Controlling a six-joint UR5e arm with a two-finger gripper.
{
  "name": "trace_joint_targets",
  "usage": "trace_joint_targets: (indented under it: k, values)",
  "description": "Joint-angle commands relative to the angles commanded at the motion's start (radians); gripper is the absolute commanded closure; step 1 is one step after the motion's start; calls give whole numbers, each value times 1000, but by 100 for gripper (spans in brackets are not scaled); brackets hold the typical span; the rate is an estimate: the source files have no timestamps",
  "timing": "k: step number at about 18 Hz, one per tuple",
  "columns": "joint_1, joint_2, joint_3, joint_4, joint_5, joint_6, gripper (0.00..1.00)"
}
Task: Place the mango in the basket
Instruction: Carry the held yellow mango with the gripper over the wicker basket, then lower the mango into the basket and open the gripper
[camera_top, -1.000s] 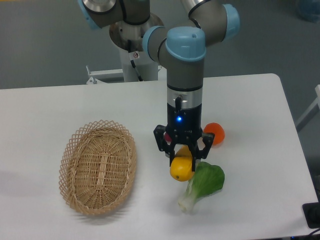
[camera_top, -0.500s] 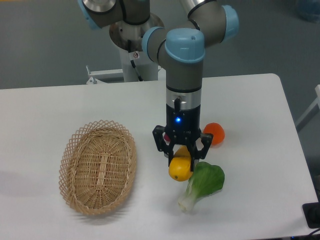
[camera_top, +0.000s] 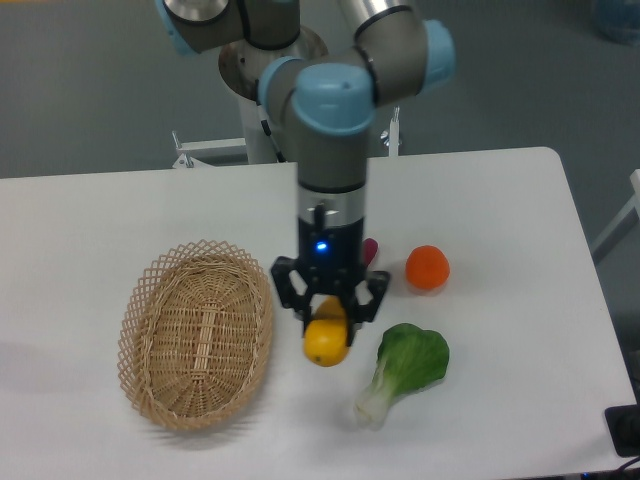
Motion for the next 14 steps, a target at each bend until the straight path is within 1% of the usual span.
trace_joint_targets:
  k: [1, 3, 5, 7, 10, 12, 14]
  values:
    - [-25, 2, -15, 2, 25, -18, 56]
    - [-71, 6, -31, 2, 36, -75, 56]
    - [-95, -8, -40, 2, 40, -117, 56]
    - [-133, -38, -40, 2, 54, -138, 56]
    - [-218, -73, -54, 2, 124, -160, 56]
    - [-244, -97, -62, 5, 160, -157, 56]
    - [-275, -138, -57, 8, 166, -152, 56]
